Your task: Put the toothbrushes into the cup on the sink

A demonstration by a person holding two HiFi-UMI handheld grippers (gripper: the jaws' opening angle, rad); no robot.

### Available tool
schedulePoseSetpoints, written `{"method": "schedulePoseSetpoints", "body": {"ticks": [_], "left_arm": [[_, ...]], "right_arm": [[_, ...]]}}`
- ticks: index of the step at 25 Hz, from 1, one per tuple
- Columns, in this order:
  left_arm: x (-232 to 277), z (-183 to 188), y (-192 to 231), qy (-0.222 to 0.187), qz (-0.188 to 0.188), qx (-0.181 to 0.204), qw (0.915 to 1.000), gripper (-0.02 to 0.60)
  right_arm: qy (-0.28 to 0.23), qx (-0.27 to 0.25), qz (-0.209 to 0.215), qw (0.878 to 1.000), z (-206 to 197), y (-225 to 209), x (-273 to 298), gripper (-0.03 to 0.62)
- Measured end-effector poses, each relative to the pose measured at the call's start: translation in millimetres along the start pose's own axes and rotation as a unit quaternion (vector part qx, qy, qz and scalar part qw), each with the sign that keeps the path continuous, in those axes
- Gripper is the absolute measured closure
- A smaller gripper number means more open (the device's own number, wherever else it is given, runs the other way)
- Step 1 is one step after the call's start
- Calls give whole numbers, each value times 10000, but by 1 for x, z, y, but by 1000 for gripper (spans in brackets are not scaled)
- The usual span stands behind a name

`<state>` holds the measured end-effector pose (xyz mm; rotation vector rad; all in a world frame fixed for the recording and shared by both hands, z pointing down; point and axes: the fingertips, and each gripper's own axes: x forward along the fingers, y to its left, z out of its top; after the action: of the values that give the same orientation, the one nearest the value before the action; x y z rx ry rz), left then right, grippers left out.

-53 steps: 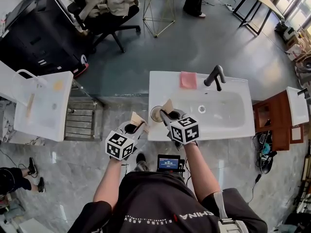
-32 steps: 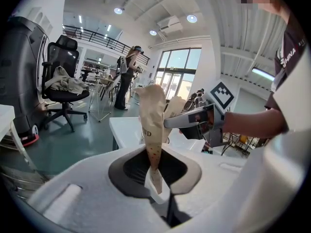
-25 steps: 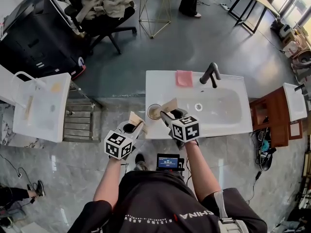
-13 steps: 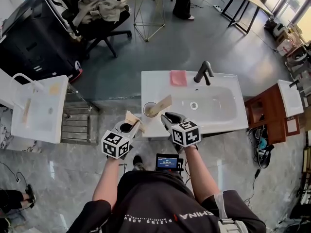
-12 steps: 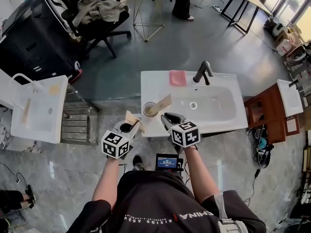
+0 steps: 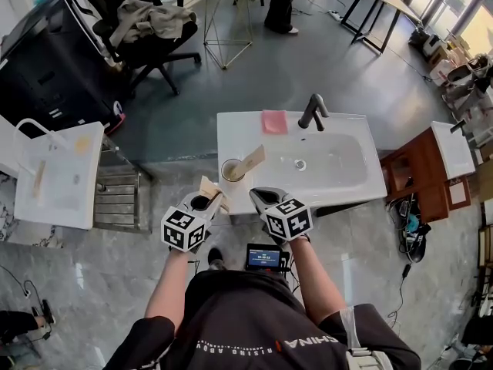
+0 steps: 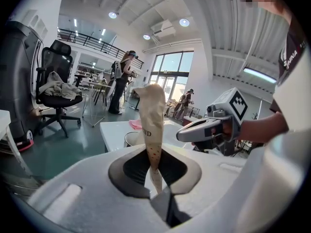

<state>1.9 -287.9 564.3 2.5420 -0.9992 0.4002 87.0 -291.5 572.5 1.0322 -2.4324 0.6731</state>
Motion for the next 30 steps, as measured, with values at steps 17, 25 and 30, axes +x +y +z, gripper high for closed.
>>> {"method": "schedulePoseSetpoints", "body": {"ticks": [17,25,30], "left_arm": [[-18,38,-5,-298,79,325,9990,545],[-31,83,-1,-640,221,528,9963,545],[-26,101,3,-707,287,654,9949,545]], "right_arm": [[-61,-23,-56,10000,2,3,-5,585],[-168,-46,-28,9998,12,4,-4,585],[-252,-11,-42,9997,17,1,-5,585]]}}
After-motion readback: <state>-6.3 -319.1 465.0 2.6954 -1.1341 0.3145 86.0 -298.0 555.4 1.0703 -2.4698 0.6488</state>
